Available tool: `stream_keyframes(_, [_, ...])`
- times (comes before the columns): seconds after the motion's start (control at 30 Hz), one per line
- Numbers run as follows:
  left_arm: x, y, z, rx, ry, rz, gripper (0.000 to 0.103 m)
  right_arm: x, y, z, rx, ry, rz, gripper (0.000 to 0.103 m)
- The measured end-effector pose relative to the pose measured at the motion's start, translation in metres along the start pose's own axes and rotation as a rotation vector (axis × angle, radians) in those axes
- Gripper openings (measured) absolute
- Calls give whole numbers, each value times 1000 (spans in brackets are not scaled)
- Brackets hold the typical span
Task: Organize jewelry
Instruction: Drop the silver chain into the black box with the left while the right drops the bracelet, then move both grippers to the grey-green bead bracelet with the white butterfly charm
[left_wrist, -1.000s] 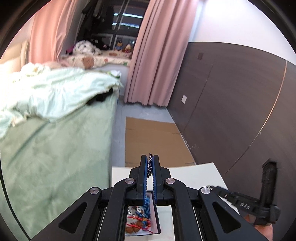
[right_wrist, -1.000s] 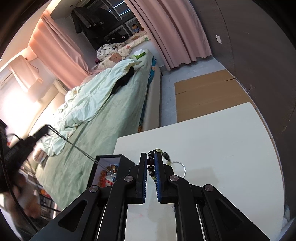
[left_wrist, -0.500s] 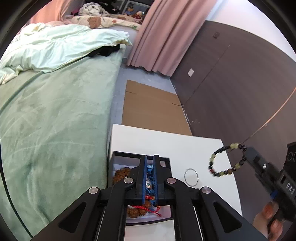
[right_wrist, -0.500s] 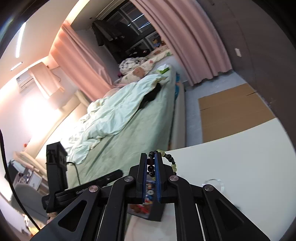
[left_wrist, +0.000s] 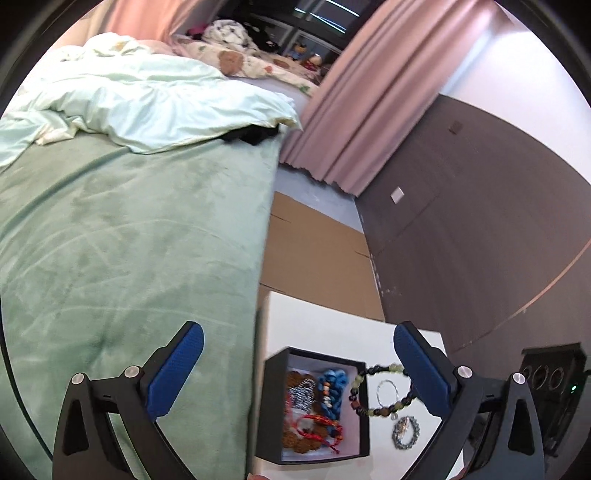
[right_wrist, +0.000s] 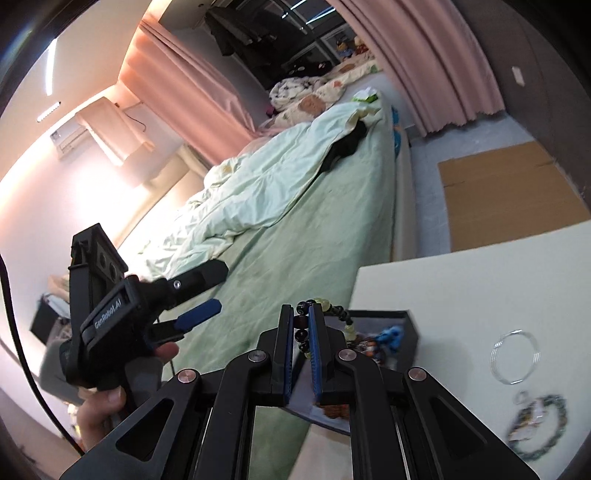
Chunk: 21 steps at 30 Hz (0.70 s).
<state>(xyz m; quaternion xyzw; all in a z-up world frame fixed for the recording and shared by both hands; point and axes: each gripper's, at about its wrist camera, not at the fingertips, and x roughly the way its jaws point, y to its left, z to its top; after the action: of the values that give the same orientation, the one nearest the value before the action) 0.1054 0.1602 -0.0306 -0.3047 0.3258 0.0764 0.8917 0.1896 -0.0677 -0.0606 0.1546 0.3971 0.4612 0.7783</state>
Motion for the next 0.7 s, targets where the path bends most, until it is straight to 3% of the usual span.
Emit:
stream_keyframes(0.07, [-2, 6, 3, -15, -8, 4, 103, 10, -1, -1, 37, 32, 22, 10])
stream_keyframes(0.13, [-3, 10, 4, -26, -12, 6, 103, 21, -2, -3, 32, 87, -37, 22])
stream_keyframes(0.17, [-3, 12, 4, -29, -13, 9, 103, 26, -4, -4, 27, 118, -88, 45])
stream_keyframes(0.2, [-3, 12, 4, -30, -13, 10, 103, 26, -6, -6, 30, 121, -117, 57])
stream_keyframes(0.5, [-5, -7, -9, 12, -9, -30, 103, -33, -25, -3, 55, 28, -144, 58])
stream_keyframes(0.7, [-4, -35, -26, 97, 4, -66, 103, -77, -39, 1, 61, -19, -201, 58])
